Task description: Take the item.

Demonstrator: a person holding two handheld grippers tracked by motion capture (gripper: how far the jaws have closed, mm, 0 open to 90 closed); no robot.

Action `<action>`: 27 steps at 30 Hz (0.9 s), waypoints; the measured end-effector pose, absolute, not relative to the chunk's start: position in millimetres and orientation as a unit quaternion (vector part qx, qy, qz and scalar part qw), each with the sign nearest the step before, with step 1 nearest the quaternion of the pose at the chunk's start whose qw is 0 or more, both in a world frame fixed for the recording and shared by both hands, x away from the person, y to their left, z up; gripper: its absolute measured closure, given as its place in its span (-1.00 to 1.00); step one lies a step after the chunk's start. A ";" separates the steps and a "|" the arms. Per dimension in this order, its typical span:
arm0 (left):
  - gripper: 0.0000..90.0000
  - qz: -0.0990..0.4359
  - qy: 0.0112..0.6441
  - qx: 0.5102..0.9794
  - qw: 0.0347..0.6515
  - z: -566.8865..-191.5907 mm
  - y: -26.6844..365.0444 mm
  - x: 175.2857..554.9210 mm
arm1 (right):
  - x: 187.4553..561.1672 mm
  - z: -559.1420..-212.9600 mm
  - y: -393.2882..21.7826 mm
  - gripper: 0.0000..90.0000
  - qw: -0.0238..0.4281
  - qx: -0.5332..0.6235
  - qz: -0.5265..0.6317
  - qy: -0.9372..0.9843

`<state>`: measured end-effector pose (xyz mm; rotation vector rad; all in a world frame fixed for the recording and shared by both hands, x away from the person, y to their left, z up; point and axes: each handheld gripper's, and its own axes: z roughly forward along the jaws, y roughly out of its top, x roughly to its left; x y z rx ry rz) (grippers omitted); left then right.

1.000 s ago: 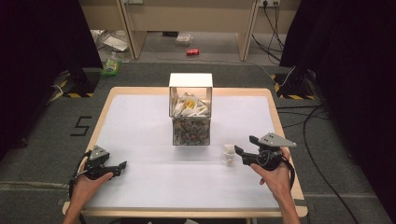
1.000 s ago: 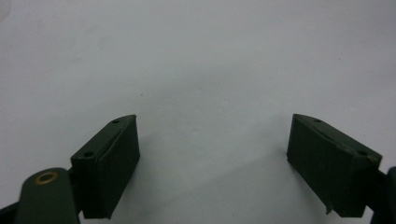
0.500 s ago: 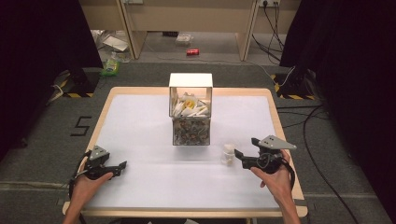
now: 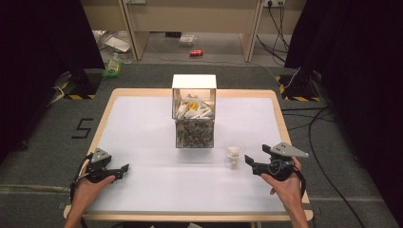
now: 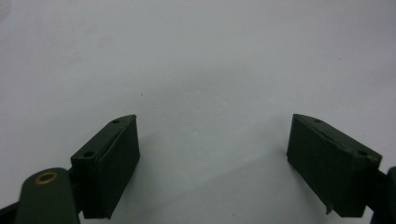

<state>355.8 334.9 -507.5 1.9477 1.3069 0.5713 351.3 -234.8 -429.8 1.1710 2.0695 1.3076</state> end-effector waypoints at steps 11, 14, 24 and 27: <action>-0.64 0.221 0.506 0.754 0.356 -507.5 334.9 355.8 | 349.1 -440.8 -244.2 -0.59 0.208 0.433 0.461 0.746; -0.64 0.221 0.506 0.754 0.356 -507.5 334.9 355.8 | 348.7 -444.7 -245.0 -0.59 0.206 0.434 0.458 0.748; -0.64 0.221 0.506 0.754 0.356 -507.5 334.9 355.8 | 347.1 -455.0 -246.1 -0.58 0.198 0.438 0.449 0.753; -0.64 0.221 0.506 0.754 0.356 -507.5 334.9 355.8 | 346.4 -457.3 -247.0 -0.58 0.197 0.440 0.447 0.754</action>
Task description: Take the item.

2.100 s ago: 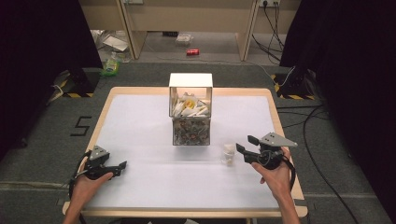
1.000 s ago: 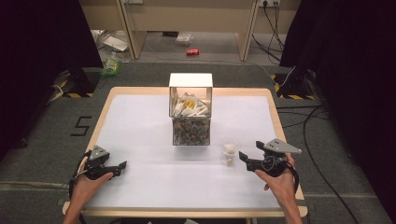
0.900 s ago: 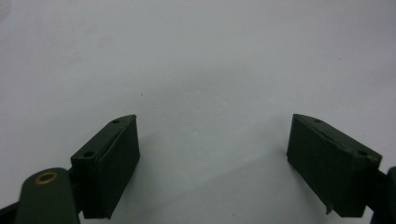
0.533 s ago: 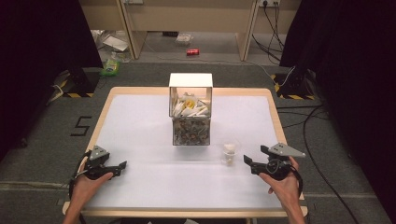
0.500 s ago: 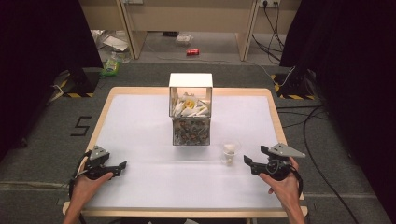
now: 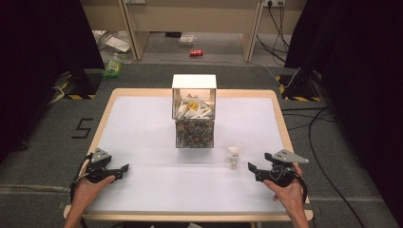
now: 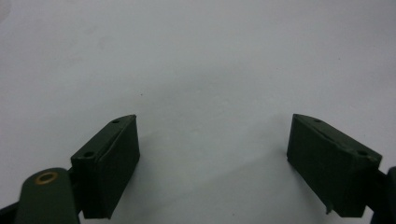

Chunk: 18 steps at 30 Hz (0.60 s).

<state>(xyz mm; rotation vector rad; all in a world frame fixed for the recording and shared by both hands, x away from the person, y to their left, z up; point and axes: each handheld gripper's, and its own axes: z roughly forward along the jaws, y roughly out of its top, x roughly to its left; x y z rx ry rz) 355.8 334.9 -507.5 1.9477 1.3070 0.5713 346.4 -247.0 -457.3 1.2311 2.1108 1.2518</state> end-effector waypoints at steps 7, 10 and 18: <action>-0.64 0.221 0.506 0.754 0.356 -507.5 334.9 355.8 | 343.8 -465.0 -245.6 -0.58 0.190 0.440 0.441 0.758; -0.64 0.221 0.506 0.754 0.356 -507.5 334.9 355.8 | 342.3 -467.5 -244.8 -0.58 0.191 0.439 0.435 0.762; -0.64 0.221 0.506 0.754 0.356 -507.5 334.8 355.8 | 337.8 -472.2 -244.5 -0.58 0.191 0.438 0.429 0.767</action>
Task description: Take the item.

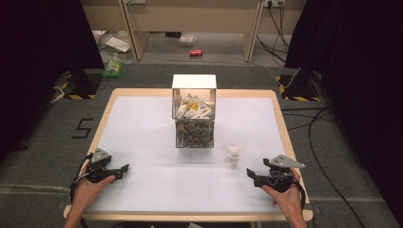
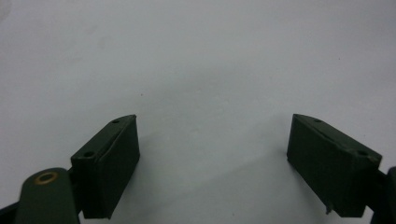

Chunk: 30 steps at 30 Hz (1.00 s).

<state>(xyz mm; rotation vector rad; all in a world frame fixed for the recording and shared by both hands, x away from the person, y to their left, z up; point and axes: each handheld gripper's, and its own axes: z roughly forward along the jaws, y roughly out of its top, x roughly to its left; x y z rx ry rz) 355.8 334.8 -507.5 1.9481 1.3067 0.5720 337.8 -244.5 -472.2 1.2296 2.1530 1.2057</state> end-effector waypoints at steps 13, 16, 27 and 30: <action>-0.64 0.221 0.506 0.754 0.355 -507.5 334.8 355.8 | 327.1 -480.8 -242.1 -0.58 0.191 0.436 0.420 0.773; -0.64 0.221 0.506 0.754 0.356 -507.5 334.8 355.8 | 324.5 -482.3 -241.1 -0.58 0.193 0.433 0.416 0.776; -0.64 0.222 0.506 0.754 0.355 -507.5 334.8 355.7 | 316.6 -487.2 -243.2 -0.59 0.191 0.430 0.411 0.781; -0.64 0.222 0.506 0.754 0.355 -507.5 334.7 355.7 | 314.0 -488.4 -244.0 -0.59 0.189 0.431 0.411 0.781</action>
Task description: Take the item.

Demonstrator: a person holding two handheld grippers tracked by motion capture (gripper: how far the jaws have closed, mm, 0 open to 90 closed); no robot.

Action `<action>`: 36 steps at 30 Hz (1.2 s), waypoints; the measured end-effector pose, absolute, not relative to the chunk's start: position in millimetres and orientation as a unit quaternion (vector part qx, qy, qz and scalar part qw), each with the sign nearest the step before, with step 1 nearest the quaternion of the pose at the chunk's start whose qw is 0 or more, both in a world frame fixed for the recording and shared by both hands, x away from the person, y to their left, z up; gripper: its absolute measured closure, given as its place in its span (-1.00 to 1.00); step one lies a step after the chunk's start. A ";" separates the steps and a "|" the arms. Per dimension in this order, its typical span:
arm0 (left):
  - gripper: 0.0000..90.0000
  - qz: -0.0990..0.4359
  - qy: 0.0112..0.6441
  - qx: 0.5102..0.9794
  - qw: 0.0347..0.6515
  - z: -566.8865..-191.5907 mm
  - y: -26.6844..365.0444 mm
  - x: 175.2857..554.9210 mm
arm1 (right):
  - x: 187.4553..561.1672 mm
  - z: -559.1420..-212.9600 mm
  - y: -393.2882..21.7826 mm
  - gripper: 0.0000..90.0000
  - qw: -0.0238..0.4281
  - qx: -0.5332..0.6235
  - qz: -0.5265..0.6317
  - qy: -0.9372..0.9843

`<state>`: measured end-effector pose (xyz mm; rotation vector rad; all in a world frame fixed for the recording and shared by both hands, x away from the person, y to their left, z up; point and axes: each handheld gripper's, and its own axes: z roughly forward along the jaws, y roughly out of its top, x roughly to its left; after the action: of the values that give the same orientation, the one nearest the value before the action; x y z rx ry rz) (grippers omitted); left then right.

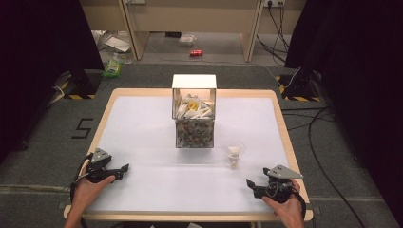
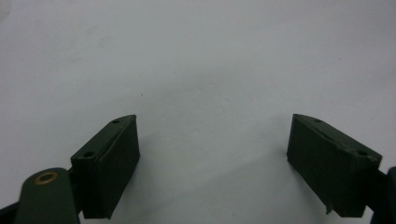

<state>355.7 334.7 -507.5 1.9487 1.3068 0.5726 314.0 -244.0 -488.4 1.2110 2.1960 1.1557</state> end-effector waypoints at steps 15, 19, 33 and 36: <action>-0.64 0.222 0.506 0.754 0.355 -507.5 334.6 355.7 | 303.0 -493.3 -243.9 -0.63 0.194 0.430 0.395 0.788; -0.64 0.222 0.506 0.754 0.355 -507.5 334.6 355.7 | 300.2 -494.8 -244.7 -0.63 0.197 0.429 0.387 0.792; -0.64 0.222 0.506 0.754 0.355 -507.5 334.6 355.6 | 290.9 -500.9 -244.7 -0.64 0.201 0.431 0.361 0.802; -0.64 0.222 0.506 0.754 0.355 -507.5 334.6 355.6 | 289.2 -501.5 -245.5 -0.64 0.202 0.433 0.363 0.800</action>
<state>355.6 334.6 -507.5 1.9486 1.3065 0.5741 289.2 -245.5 -501.5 1.2082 2.2341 1.0142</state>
